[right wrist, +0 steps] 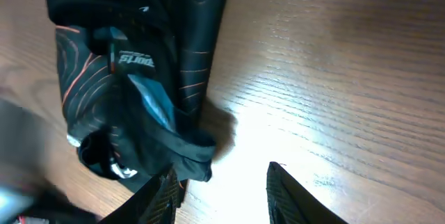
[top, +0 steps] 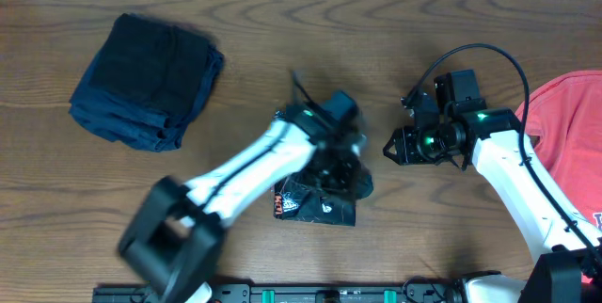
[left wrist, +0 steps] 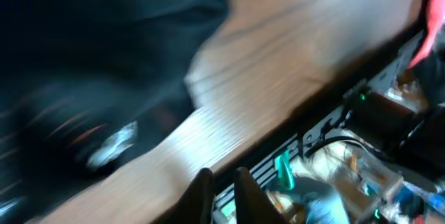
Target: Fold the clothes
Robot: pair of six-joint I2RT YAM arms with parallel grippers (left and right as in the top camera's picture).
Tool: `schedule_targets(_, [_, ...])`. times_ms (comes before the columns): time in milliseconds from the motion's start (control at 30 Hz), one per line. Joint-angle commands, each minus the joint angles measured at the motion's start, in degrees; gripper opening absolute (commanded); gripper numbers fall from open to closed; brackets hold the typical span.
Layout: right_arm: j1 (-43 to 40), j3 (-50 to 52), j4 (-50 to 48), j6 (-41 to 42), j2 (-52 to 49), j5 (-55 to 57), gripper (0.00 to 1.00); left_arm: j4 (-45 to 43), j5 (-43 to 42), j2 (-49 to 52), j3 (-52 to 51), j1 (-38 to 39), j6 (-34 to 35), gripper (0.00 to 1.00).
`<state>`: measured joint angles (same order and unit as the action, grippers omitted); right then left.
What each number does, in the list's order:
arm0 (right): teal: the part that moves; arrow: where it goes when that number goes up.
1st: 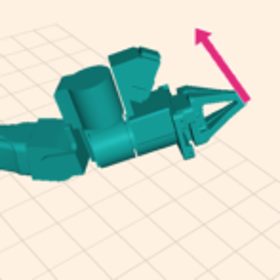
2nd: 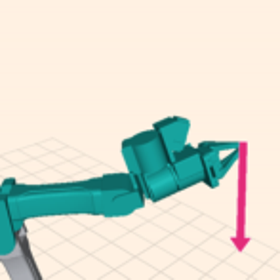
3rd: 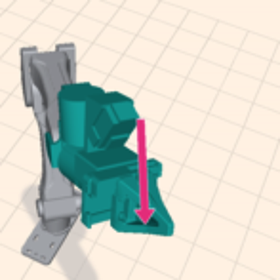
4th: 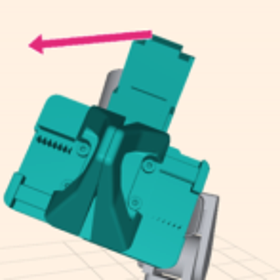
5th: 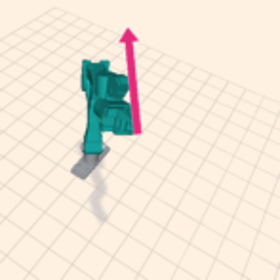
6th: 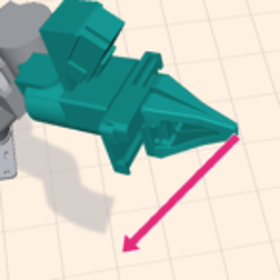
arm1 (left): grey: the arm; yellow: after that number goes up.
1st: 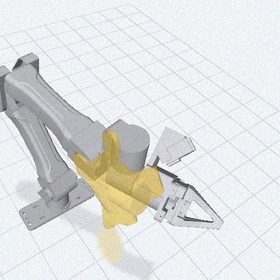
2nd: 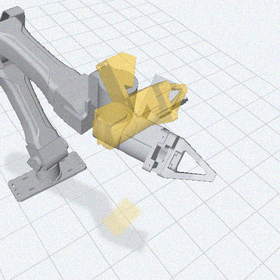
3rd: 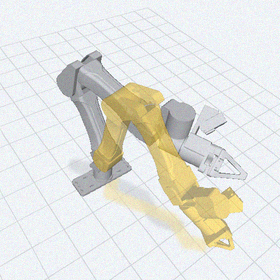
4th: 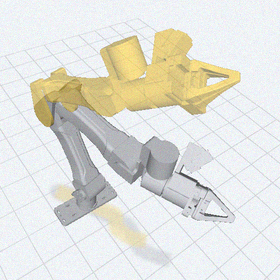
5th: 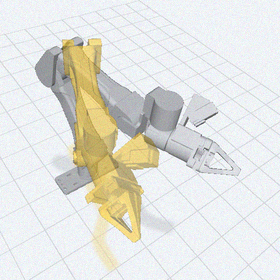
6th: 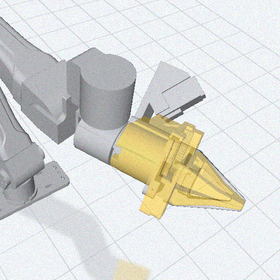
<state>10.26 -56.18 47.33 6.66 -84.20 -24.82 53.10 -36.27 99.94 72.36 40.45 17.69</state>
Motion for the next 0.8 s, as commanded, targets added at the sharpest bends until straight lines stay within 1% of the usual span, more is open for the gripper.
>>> schedule_targets(0, [1.86, 0.09, -0.17, -5.07, -0.13, -7.34, 0.41, 3.48, 11.67, -7.63, 1.55, -4.61, -0.04, 0.17])
schedule_targets(67, [4.13, 0.11, -0.26, -9.33, -0.15, -13.68, 0.42, 5.88, 17.05, -11.26, 1.55, -7.56, -0.04, 0.33])
schedule_targets(100, [5.68, 0.11, -0.35, -10.32, -0.17, -15.45, 0.43, 6.86, 19.61, -12.98, 1.55, -9.14, -0.02, 0.39])
schedule_targets(167, [10.40, 0.11, -0.72, -10.75, -0.24, -15.58, 0.46, 8.26, 23.45, -16.68, 1.55, -12.79, 0.00, 0.48])
schedule_targets(233, [15.74, 0.13, -1.36, -11.52, -0.74, -14.36, 0.50, 8.39, 24.35, -19.30, 1.55, -15.80, 0.00, 0.57])
schedule_targets(300, [20.70, 0.13, -2.19, -10.88, -1.79, -9.84, 0.56, 8.20, 24.33, -21.31, 1.55, -18.49, 0.00, 0.59])
schedule_targets(333, [22.88, 0.13, -2.51, -9.44, -2.56, -6.34, 0.57, 8.17, 24.35, -22.08, 1.55, -19.61, 0.00, 0.60])
schedule_targets(400, [26.62, 0.13, -3.39, -5.49, -4.70, 0.24, 0.57, 8.37, 24.35, -23.30, 1.55, -21.44, -0.02, 0.60])
schedule_targets(500, [29.46, 0.13, -5.16, -3.87, -8.83, 2.10, 0.55, 8.72, 24.35, -23.91, 1.55, -22.56, -0.02, 0.61])
schedule_targets(533, [29.88, 0.13, -5.62, -3.32, -10.51, 1.88, 0.54, 8.90, 24.35, -23.93, 1.55, -22.64, -0.02, 0.61])
schedule_targets(567, [30.03, 0.13, -5.79, -2.73, -11.87, 1.88, 0.48, 9.07, 24.35, -23.91, 1.53, -22.64, -0.04, 0.62])
schedule_targets(633, [30.10, 0.11, -5.77, -1.73, -14.10, 1.60, 0.28, 9.46, 24.35, -23.91, 1.49, -22.64, -0.04, 0.61])
schedule_targets(700, [30.01, 0.11, -6.19, -1.77, -14.64, 0.79, 0.14, 9.66, 24.35, -23.91, 1.42, -22.64, -0.04, 0.62])
schedule_targets(767, [29.92, 0.04, -6.91, -1.81, -13.88, 0.83, 0.09, 9.66, 24.35, -23.91, 1.33, -22.64, -0.04, 0.62])
